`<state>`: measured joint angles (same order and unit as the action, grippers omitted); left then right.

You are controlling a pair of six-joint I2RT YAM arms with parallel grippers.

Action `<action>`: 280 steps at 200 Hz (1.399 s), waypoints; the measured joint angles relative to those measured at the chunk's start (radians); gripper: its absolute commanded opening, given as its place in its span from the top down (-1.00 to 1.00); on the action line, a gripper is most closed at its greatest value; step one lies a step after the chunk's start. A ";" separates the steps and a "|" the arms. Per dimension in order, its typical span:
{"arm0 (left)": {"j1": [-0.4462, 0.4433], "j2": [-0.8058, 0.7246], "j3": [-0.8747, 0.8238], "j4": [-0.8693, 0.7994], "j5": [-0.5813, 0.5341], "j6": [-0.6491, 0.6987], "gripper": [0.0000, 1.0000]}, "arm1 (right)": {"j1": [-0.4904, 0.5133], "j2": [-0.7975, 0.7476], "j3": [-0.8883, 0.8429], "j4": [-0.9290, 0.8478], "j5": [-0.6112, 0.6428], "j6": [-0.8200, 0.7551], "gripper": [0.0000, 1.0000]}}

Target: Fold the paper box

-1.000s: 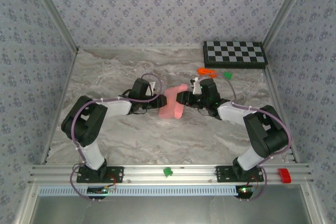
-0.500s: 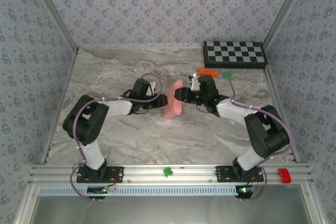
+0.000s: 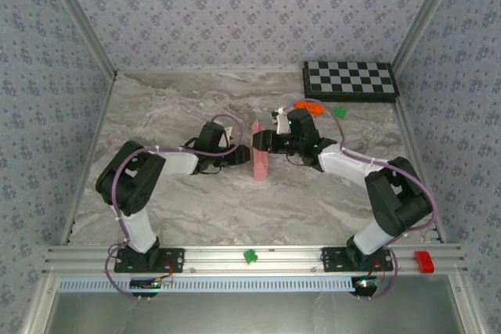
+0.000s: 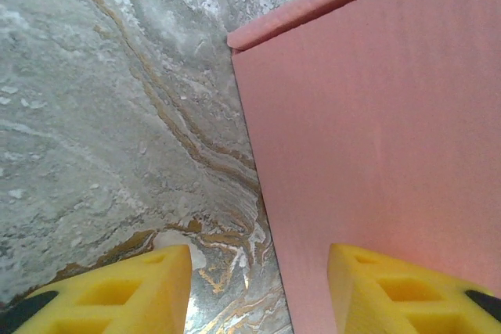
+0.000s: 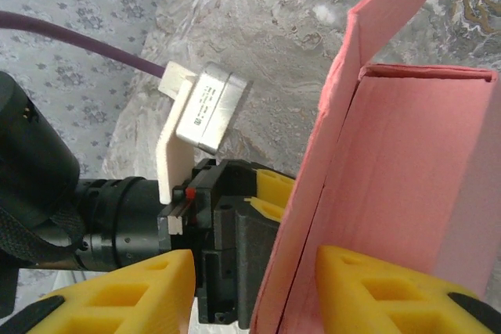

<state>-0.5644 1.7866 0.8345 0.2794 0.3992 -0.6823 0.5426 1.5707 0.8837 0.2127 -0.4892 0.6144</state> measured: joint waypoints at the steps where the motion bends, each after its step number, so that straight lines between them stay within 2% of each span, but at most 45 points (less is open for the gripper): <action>1: 0.000 -0.001 0.000 0.000 -0.001 0.000 0.02 | 0.000 0.000 0.001 -0.002 0.001 -0.002 0.08; 68: 0.002 -0.029 0.018 -0.069 -0.053 0.013 0.02 | 0.008 -0.172 0.023 -0.200 0.218 -0.087 0.00; 127: 0.002 0.016 0.172 -0.137 -0.068 0.035 0.07 | 0.002 -0.220 0.002 -0.363 0.397 -0.114 0.18; 182: 0.004 0.101 0.287 -0.199 -0.066 0.064 0.11 | 0.023 -0.183 -0.134 -0.347 0.404 -0.074 0.34; 280: 0.014 0.117 0.341 -0.273 -0.083 0.099 0.08 | 0.085 -0.031 -0.151 -0.140 0.317 0.015 0.34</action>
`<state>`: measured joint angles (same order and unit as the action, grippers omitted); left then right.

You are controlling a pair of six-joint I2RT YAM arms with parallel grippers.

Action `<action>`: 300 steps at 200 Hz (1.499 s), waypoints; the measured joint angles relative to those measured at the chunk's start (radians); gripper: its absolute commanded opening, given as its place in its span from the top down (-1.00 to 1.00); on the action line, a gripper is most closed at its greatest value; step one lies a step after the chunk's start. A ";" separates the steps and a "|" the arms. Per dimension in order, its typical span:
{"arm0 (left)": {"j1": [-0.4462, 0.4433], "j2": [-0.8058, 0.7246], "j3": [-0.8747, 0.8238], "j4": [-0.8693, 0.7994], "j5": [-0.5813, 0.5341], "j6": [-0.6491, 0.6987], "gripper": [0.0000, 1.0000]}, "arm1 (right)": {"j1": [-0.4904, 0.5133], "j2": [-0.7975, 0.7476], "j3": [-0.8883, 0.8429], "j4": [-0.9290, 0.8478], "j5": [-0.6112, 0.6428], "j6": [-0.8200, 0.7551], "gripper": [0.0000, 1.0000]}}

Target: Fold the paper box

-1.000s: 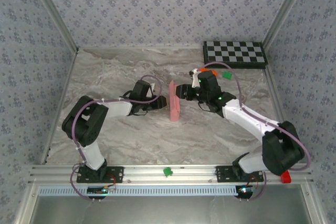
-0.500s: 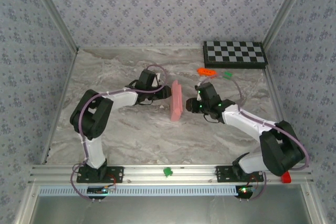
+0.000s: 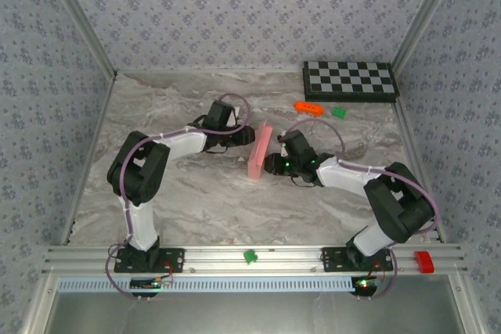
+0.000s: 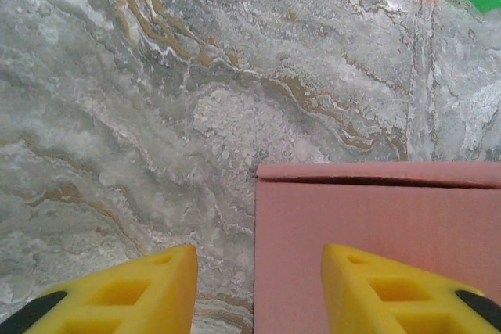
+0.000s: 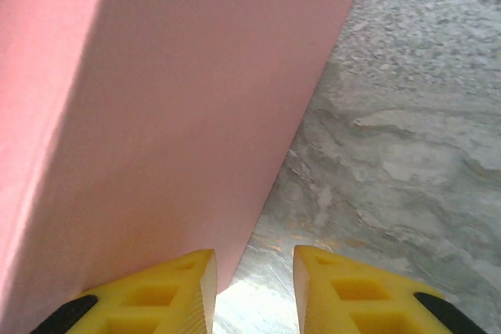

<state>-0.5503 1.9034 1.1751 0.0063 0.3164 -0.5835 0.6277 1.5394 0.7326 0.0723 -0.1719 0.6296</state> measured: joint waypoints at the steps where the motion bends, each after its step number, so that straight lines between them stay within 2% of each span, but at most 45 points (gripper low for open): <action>1: 0.000 0.000 0.000 -0.001 -0.001 0.000 0.08 | 0.000 0.000 0.000 0.000 0.000 0.000 0.35; 32: 0.000 -0.045 0.001 -0.064 -0.074 0.026 0.02 | 0.003 0.002 0.001 0.012 0.007 0.006 0.31; 66: -0.017 -0.174 0.003 -0.142 -0.197 0.087 -0.40 | -0.002 -0.057 0.001 -0.059 0.077 -0.017 0.26; 84: -0.062 -0.233 0.017 -0.183 -0.272 0.143 -0.55 | -0.023 -0.117 0.001 -0.110 0.111 -0.029 0.23; 99: -0.116 -0.252 0.048 -0.225 -0.331 0.180 -0.60 | -0.055 -0.166 -0.001 -0.146 0.135 -0.044 0.22; 135: -0.200 -0.242 0.132 -0.327 -0.378 0.248 -0.68 | -0.147 -0.264 -0.051 -0.210 0.159 -0.079 0.19; 168: -0.230 -0.150 0.248 -0.427 -0.386 0.304 -0.68 | -0.189 -0.304 -0.098 -0.254 0.161 -0.098 0.17; 196: -0.248 -0.068 0.318 -0.513 -0.393 0.330 -0.59 | -0.204 -0.326 -0.119 -0.265 0.161 -0.101 0.17; 247: -0.262 0.024 0.393 -0.617 -0.396 0.360 -0.30 | -0.213 -0.329 -0.125 -0.264 0.160 -0.105 0.17; 300: -0.270 0.032 0.397 -0.644 -0.427 0.396 -0.03 | -0.218 -0.329 -0.126 -0.264 0.158 -0.107 0.17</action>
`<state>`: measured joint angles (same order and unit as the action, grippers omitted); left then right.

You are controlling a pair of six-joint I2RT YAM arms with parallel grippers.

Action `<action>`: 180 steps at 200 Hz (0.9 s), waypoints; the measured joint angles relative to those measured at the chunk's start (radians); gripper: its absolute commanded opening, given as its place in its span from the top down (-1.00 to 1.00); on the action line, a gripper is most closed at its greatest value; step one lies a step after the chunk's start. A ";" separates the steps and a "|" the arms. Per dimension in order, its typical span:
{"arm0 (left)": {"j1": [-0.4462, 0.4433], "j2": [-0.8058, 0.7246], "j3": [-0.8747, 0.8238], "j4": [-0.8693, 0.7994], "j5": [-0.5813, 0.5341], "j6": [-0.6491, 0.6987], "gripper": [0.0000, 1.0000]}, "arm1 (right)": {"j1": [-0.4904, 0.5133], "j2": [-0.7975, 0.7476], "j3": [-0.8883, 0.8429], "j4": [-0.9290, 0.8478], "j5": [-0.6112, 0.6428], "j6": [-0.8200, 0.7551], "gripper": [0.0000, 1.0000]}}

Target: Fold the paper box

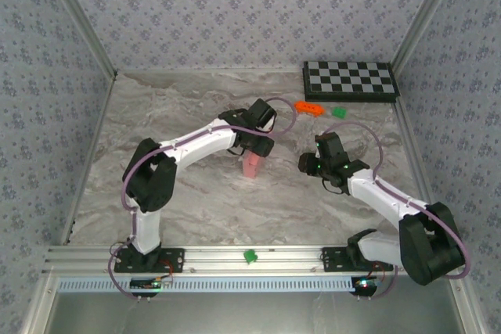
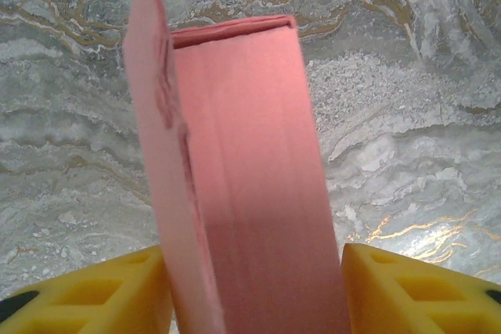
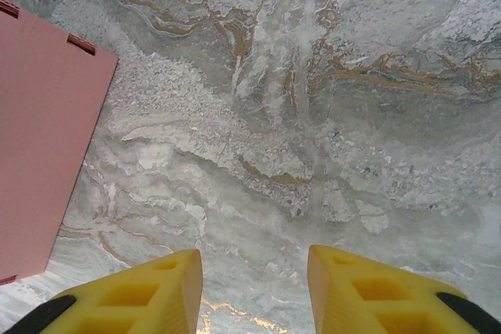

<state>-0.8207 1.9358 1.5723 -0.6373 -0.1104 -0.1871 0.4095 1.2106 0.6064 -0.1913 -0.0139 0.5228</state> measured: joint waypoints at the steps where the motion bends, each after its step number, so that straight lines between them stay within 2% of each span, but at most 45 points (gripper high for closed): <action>1: 0.000 0.000 0.000 0.000 0.000 0.002 -0.02 | 0.000 0.000 0.000 0.000 0.000 0.000 0.17; 48: 0.003 0.000 0.000 -0.004 -0.005 0.093 0.00 | -0.003 0.000 0.000 0.001 0.000 0.000 0.17; 83: 0.022 0.000 -0.010 -0.002 0.044 0.205 -0.03 | -0.005 0.000 0.000 0.001 0.000 0.000 0.17; 143: 0.123 -0.006 -0.059 0.019 0.249 0.451 -0.03 | -0.010 0.000 0.000 0.000 0.000 0.000 0.17; 180: 0.180 0.000 -0.042 -0.027 0.351 0.585 -0.04 | -0.013 0.000 0.000 0.000 0.000 0.000 0.16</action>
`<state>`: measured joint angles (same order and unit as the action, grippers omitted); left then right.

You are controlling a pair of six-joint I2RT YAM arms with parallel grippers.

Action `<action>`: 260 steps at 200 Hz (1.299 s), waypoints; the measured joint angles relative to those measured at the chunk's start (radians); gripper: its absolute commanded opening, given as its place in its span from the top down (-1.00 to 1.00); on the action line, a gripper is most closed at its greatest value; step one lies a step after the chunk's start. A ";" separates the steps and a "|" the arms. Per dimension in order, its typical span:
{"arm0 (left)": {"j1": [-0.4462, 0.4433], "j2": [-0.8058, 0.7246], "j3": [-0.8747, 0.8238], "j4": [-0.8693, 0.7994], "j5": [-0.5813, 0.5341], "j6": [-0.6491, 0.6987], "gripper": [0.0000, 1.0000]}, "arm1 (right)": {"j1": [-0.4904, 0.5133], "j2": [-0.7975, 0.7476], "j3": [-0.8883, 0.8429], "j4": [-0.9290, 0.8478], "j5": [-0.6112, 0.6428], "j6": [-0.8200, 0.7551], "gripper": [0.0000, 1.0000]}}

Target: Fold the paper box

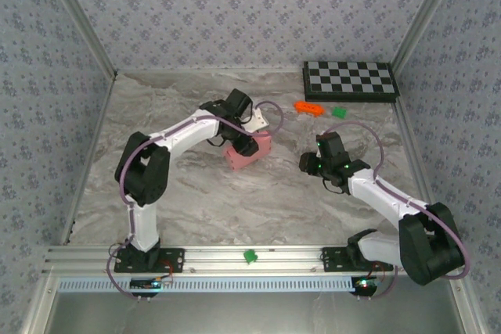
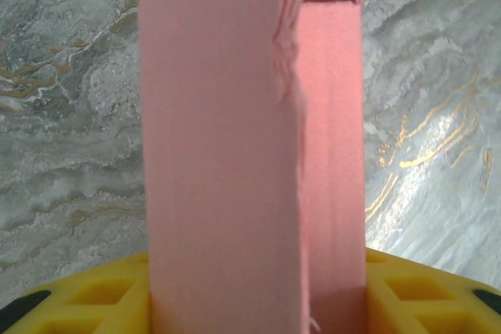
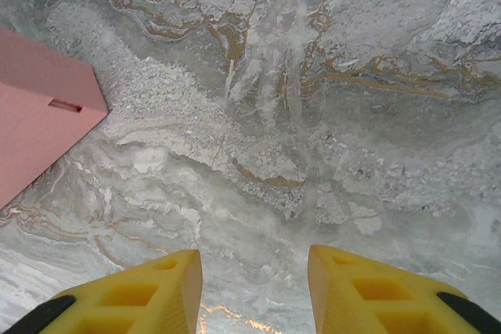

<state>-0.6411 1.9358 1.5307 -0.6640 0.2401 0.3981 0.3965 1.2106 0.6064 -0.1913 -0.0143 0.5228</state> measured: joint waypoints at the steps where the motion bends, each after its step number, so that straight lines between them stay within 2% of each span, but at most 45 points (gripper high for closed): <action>1: 0.001 0.000 0.000 -0.001 0.003 0.006 -0.03 | 0.000 0.000 0.000 0.000 0.000 0.000 0.17; 81: 0.013 0.015 0.021 -0.078 0.129 0.365 -0.07 | -0.008 0.000 -0.001 0.000 0.000 0.000 0.17; 142: 0.019 0.040 0.057 -0.108 0.182 0.555 -0.14 | -0.013 0.000 -0.008 0.000 0.000 0.000 0.16; 185: 0.021 0.081 0.109 -0.127 0.184 0.590 -0.25 | -0.013 0.000 -0.018 -0.001 0.000 0.000 0.14; 218: 0.018 0.080 0.134 -0.125 0.157 0.557 -0.52 | -0.018 0.000 -0.020 0.000 0.000 -0.001 0.08; 260: 0.003 0.052 0.135 -0.127 0.128 0.525 -0.56 | -0.021 -0.007 -0.019 -0.008 -0.001 -0.025 -0.04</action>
<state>-0.6380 1.9881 1.6653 -0.7906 0.3679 0.9226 0.3752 1.2034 0.5873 -0.1993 -0.0151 0.4980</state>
